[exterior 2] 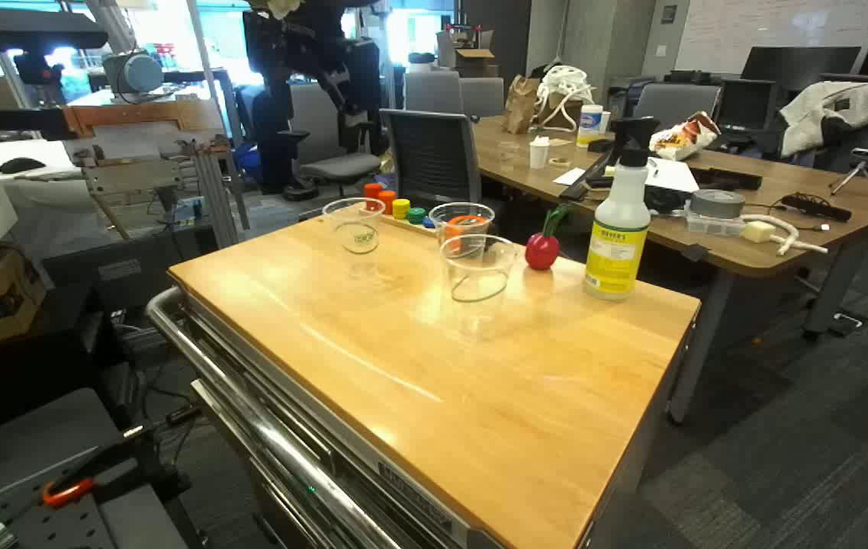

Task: Stack the plastic cups together.

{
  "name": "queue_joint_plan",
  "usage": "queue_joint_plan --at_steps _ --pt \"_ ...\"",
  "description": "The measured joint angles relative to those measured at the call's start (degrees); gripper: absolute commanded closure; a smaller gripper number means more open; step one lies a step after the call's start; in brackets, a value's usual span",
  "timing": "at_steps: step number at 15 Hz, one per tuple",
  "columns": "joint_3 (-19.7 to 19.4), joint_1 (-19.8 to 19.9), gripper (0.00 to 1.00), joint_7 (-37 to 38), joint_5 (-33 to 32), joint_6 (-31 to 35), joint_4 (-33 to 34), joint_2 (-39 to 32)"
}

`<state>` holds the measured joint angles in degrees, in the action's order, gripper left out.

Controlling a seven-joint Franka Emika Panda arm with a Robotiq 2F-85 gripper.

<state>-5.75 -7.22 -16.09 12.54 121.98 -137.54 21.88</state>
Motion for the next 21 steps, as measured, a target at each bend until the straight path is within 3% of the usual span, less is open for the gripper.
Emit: queue_joint_plan --at_steps 13,17,21 --pt "1.0 0.1 0.0 0.1 0.0 0.1 1.0 -1.6" --pt "3.3 0.1 0.0 2.5 0.3 1.6 4.5 -7.8" --pt "5.8 0.6 0.0 10.4 -2.4 3.6 9.7 -17.0"
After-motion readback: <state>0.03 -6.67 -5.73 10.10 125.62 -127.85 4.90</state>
